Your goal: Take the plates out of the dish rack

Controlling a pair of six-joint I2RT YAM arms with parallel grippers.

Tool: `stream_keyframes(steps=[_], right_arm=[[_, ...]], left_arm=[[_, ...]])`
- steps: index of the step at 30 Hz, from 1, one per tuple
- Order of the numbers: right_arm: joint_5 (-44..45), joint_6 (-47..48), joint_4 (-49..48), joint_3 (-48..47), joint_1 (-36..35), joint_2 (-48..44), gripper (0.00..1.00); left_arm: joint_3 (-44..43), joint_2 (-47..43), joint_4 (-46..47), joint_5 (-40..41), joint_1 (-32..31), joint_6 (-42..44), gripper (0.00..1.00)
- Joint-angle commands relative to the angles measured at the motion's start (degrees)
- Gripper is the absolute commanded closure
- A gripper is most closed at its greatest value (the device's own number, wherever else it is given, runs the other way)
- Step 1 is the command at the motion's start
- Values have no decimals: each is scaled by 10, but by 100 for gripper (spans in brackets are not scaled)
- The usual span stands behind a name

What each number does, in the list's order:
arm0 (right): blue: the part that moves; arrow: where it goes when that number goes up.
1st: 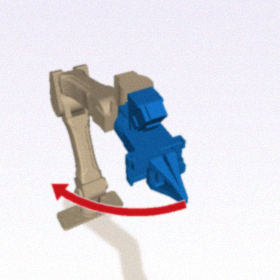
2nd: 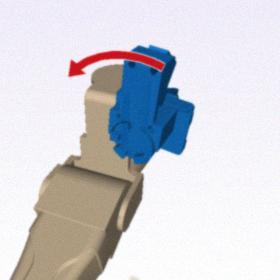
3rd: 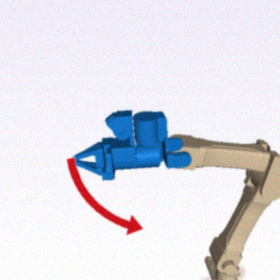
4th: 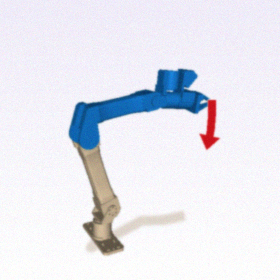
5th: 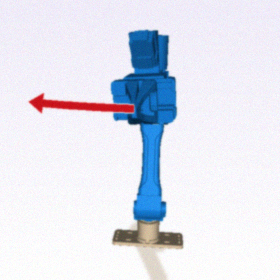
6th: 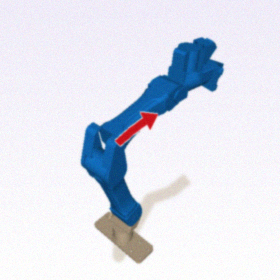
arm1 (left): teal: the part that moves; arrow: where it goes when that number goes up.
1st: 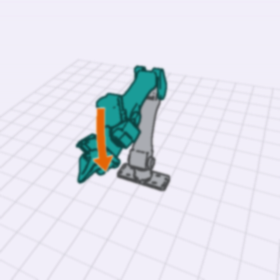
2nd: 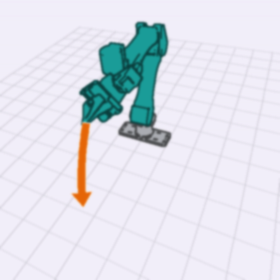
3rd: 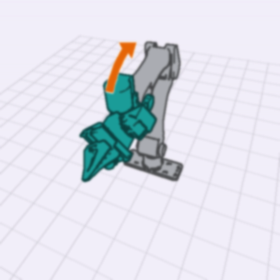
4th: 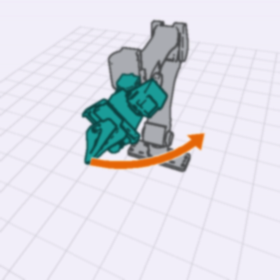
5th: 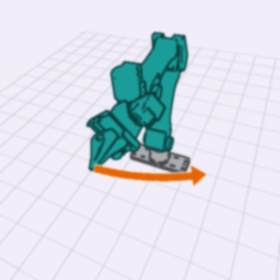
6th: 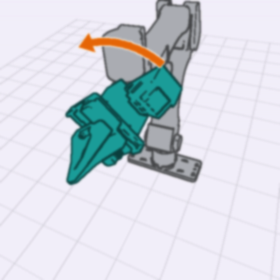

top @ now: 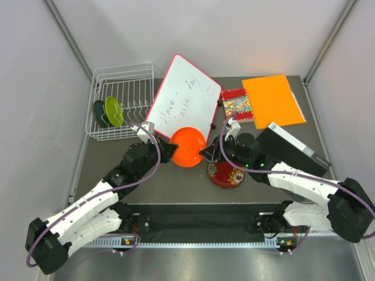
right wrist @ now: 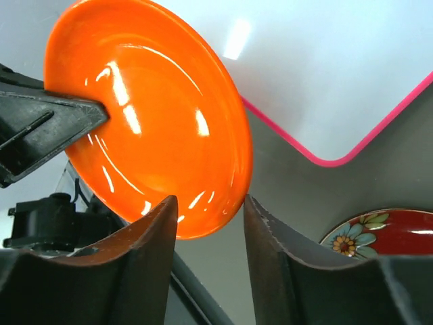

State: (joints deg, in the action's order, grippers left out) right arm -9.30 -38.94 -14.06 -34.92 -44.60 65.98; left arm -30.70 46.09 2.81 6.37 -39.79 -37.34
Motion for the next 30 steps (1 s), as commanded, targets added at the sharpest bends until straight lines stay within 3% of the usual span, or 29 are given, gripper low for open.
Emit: stream_keyframes(steps=[1,5,14,28,30], right_arm=[[-77,-26,-119,3,-15,7,58],[-56,-26,-105,10,-9,6,47],[-63,-23,-137,35,11,6,46],[-157,-38,-363,97,35,34,76],[-164,-41,-379,107,35,35,91]], left_arm=[[-12,6,78,-14,-28,-12,100],[-17,0,67,-6,-30,-8,100],[-21,-9,54,-10,-31,-4,100],[24,7,101,-54,-32,-41,100],[34,12,113,-59,-33,-48,100]])
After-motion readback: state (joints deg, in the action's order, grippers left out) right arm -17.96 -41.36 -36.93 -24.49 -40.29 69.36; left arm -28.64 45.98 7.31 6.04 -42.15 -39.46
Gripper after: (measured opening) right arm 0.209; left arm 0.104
